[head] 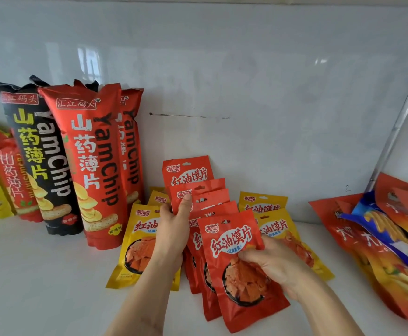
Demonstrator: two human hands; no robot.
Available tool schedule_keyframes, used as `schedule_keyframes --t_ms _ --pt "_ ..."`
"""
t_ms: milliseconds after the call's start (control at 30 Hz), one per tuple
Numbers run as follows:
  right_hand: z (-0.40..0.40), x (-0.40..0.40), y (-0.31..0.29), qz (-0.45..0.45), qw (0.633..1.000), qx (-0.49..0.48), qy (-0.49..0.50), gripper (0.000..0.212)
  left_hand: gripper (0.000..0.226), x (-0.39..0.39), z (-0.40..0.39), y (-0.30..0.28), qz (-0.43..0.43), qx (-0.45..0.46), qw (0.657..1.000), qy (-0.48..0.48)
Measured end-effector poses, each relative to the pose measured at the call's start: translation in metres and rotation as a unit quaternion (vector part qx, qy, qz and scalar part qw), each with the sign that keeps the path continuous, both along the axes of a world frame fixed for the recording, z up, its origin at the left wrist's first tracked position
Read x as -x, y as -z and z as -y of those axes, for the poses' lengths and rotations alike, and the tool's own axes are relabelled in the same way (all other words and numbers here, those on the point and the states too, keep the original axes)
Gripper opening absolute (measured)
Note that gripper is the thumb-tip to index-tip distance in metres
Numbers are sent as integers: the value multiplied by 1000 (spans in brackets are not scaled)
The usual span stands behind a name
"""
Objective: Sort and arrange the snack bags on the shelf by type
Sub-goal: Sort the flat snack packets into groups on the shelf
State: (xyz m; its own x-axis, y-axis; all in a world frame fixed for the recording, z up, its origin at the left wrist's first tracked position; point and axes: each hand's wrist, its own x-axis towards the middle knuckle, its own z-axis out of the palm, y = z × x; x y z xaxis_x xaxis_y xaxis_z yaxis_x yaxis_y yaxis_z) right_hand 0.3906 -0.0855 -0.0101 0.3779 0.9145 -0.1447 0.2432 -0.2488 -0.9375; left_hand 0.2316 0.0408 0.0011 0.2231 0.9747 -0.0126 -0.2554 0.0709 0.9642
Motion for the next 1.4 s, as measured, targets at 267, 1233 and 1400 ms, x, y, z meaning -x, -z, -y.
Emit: schedule_keyframes --t_ms 267,1233,1400 --pt "-5 6 2 77 997 -4 7 53 32 -3 1 1 0 6 1000 4" --pt "9 -25 -3 42 994 7 103 52 34 -11 -2 15 -11 -19 996 84" --pt "14 -37 -4 54 988 35 142 53 32 -11 1 12 -3 -17 996 87"
